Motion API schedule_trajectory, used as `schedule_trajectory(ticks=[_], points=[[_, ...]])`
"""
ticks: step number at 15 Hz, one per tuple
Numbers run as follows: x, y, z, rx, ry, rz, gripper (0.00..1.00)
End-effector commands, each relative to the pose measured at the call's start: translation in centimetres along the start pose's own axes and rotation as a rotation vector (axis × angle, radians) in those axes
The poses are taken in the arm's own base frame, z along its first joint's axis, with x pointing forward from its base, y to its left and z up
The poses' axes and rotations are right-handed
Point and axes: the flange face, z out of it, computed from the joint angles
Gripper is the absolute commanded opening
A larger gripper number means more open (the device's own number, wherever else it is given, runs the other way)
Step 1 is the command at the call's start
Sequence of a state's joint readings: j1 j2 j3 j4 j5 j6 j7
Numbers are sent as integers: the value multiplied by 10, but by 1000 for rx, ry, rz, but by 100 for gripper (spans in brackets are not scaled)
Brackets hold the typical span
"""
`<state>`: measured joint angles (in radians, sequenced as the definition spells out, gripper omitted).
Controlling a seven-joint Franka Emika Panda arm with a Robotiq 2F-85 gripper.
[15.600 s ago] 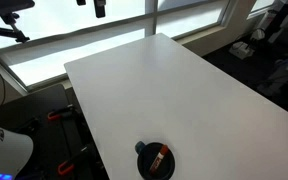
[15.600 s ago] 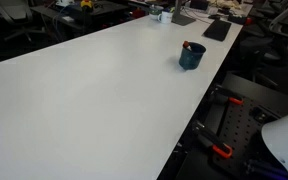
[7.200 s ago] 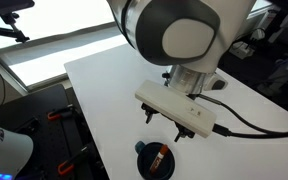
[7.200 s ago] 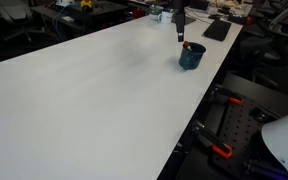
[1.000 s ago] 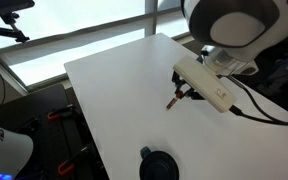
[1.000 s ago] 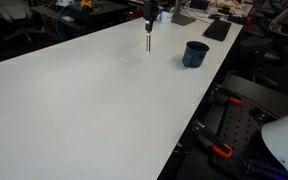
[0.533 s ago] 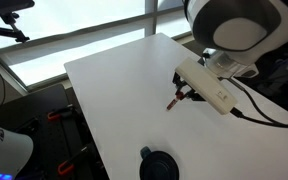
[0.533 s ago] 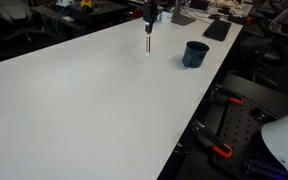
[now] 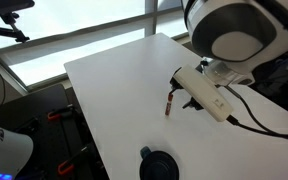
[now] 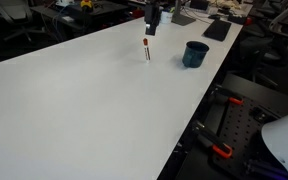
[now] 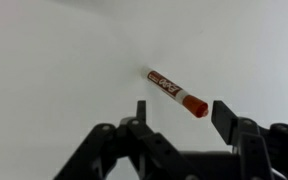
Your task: Remove the marker from the cup and put it on the table
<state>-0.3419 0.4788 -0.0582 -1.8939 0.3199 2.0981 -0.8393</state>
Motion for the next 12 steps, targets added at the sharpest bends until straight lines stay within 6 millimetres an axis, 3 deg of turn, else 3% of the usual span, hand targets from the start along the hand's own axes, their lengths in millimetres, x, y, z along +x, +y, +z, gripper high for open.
schedule_trajectory(ticks=[1, 3, 12], points=[[0, 1, 1, 2, -3, 2, 76], [0, 1, 1, 2, -3, 1, 86], [0, 1, 1, 2, -3, 1, 86]])
